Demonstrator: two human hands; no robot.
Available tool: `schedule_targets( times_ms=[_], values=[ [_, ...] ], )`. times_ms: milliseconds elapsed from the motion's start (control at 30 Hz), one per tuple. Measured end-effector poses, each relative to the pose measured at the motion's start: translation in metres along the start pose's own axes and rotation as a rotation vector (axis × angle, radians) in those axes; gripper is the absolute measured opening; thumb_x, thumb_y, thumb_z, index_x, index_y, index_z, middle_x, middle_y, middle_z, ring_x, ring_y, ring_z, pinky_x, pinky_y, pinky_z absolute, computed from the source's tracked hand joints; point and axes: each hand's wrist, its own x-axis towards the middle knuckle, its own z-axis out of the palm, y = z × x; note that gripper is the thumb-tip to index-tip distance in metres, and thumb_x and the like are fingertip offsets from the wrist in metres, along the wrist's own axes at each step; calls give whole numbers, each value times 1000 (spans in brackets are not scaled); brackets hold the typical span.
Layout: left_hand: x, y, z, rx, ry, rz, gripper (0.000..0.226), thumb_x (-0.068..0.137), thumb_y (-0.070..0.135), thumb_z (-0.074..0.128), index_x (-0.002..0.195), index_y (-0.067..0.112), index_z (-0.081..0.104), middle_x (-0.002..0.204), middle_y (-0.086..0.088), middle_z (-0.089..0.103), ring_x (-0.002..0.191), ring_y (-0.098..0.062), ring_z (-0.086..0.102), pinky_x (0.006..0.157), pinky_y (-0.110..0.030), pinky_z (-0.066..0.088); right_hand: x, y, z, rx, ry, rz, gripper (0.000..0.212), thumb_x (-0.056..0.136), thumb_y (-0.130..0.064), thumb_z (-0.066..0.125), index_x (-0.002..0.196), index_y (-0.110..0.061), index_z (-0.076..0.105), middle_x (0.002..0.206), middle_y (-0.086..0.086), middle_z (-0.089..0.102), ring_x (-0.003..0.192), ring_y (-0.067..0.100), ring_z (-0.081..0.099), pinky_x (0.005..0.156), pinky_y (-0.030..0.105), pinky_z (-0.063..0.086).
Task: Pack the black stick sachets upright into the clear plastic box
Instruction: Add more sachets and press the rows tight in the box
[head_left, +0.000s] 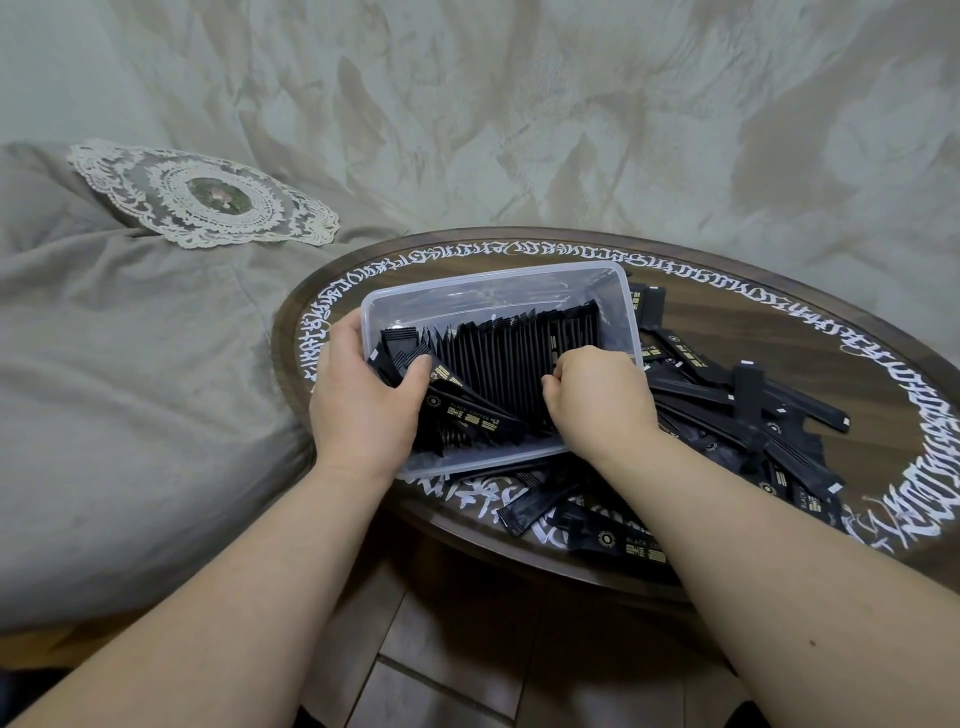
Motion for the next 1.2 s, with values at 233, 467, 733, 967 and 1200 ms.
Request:
schedule_targets(
  times_ms=[233,467,733,967,1200],
  values=[
    [0,1,0,14,11,6,53,79,29,74,125,23,48,109,12,52,101,-13,56,84,-25,39,-1,-3,-5,-39,-77,11,23,91,-29,51,73,-16,47,76,4,52,73,28,47,61,28,36],
    [-1,2,0,18,20,4,54,78,31,75,124,24,48,109,12,52,103,-15,56,89,-32,45,-4,-9,-14,-60,-118,101,29,86,-15,54,62,-13,39,66,5,43,73,30,46,63,30,39],
    [0,1,-1,8,20,8,54,79,31,74,125,23,47,111,11,53,103,-14,55,89,-32,45,-4,-2,-11,-103,-44,13,19,92,-18,57,77,-12,47,86,12,61,75,32,50,63,30,38],
    [3,-1,0,25,22,7,55,79,33,74,125,24,47,113,9,54,104,-15,55,88,-31,43,-9,5,-4,-141,20,-94,11,91,-9,54,86,-15,46,83,3,44,86,31,59,62,31,34],
    [5,-3,-2,22,25,8,51,79,31,73,123,22,49,109,11,51,103,-17,55,90,-34,45,-17,8,-10,-103,8,-226,27,97,-21,47,111,-1,58,127,14,48,127,32,36,98,38,37]
  ],
)
